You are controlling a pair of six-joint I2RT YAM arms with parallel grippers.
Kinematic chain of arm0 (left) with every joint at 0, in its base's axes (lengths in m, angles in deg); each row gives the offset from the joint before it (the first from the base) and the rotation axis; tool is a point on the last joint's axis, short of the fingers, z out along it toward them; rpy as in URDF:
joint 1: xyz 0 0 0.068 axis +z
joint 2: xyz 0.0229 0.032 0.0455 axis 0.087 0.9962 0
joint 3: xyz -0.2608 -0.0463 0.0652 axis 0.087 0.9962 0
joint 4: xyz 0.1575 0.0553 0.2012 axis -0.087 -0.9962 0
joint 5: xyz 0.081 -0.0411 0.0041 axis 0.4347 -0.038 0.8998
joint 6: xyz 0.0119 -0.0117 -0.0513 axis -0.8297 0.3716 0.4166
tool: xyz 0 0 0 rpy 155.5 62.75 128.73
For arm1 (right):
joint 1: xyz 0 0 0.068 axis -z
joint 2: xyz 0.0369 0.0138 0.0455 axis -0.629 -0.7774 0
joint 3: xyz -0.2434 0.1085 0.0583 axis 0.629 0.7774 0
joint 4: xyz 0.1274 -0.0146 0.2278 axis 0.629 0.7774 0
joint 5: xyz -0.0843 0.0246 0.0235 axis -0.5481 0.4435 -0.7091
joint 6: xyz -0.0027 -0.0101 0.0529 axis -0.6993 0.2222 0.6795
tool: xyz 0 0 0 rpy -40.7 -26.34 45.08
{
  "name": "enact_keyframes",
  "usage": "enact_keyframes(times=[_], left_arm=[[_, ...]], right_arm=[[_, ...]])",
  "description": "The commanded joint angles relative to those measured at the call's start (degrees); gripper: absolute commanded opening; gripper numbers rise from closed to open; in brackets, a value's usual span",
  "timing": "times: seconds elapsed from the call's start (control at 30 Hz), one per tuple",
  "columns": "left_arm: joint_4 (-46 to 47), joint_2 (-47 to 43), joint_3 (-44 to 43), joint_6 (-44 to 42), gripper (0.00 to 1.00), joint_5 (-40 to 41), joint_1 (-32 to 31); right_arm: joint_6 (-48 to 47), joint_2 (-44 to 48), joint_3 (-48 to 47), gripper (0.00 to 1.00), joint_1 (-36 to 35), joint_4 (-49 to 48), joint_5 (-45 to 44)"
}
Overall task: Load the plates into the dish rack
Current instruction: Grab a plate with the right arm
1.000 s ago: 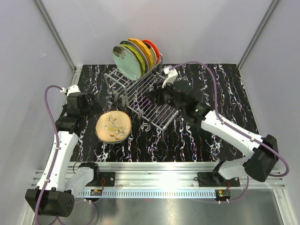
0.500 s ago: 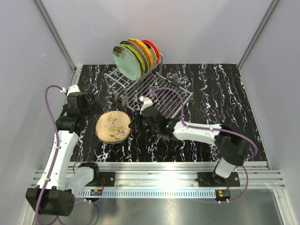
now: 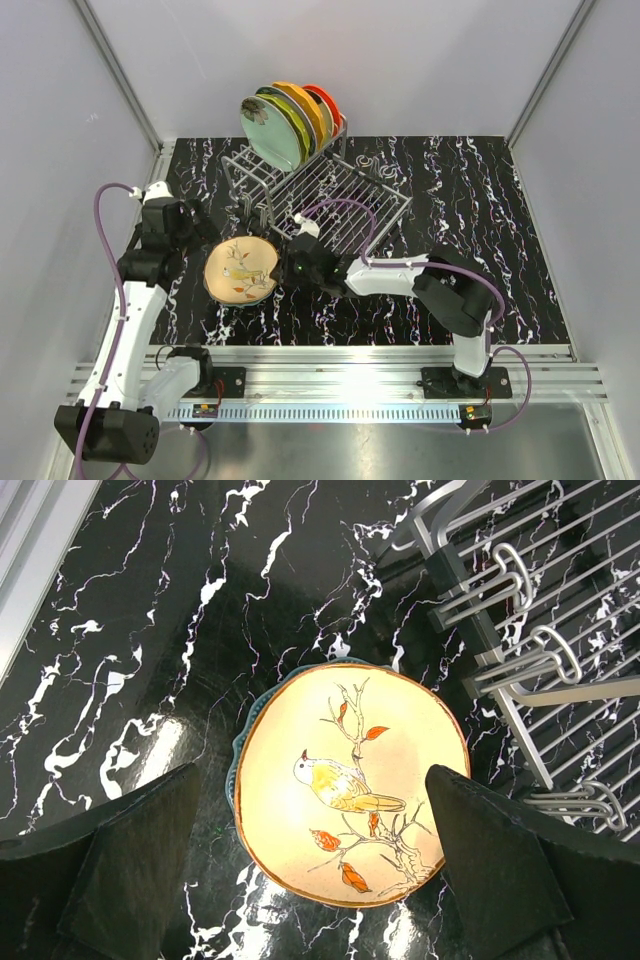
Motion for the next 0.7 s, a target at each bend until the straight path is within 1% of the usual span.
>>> enact_keyframes(times=[0.0, 0.43, 0.67], left_arm=[[3.0, -2.0, 0.7, -0.2, 0.99, -1.6, 0.3], [3.2, -3.0, 0.8, -0.4, 0.99, -2.3, 0.3], [3.4, -3.2, 0.8, -0.4, 0.99, -2.9, 0.3]], right_arm=[[3.7, -1.8, -3.1, 0.37, 0.0, -0.3, -3.9], [5.5, -6.4, -8.2, 0.40, 0.0, 3.2, -4.3], [5.7, -7.7, -9.2, 0.34, 0.1, 2.9, -4.2]])
